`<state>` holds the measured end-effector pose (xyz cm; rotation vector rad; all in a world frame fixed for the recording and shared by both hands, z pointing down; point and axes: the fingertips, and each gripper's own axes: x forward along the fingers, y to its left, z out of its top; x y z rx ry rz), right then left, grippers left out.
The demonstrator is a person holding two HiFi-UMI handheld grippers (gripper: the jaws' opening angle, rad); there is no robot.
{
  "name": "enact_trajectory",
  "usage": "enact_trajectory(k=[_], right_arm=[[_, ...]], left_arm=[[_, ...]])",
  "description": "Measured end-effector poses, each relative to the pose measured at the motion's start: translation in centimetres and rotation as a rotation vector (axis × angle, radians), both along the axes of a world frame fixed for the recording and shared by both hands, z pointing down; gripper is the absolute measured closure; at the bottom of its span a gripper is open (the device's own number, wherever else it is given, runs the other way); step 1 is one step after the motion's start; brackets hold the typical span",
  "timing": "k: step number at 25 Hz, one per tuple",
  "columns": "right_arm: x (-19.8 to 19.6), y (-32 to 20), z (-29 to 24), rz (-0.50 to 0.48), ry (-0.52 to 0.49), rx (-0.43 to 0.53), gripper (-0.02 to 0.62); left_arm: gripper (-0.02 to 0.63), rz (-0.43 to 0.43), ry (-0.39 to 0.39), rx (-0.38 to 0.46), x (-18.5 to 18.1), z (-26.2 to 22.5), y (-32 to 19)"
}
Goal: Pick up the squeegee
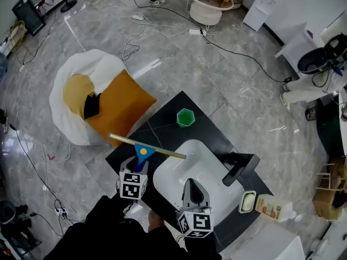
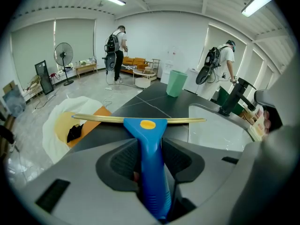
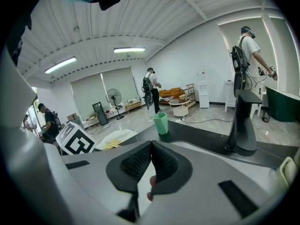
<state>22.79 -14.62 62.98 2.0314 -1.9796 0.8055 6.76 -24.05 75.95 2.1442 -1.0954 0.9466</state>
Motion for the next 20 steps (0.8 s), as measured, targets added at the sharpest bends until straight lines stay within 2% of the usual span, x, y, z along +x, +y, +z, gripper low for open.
enact_trajectory(k=[20], right_arm=[[-0.2,0.6,-0.2,0.013,0.002,0.001,0.580]], left_arm=[[0.453,0.027,0.011,0.041,-0.1,-1.3,-0.1]])
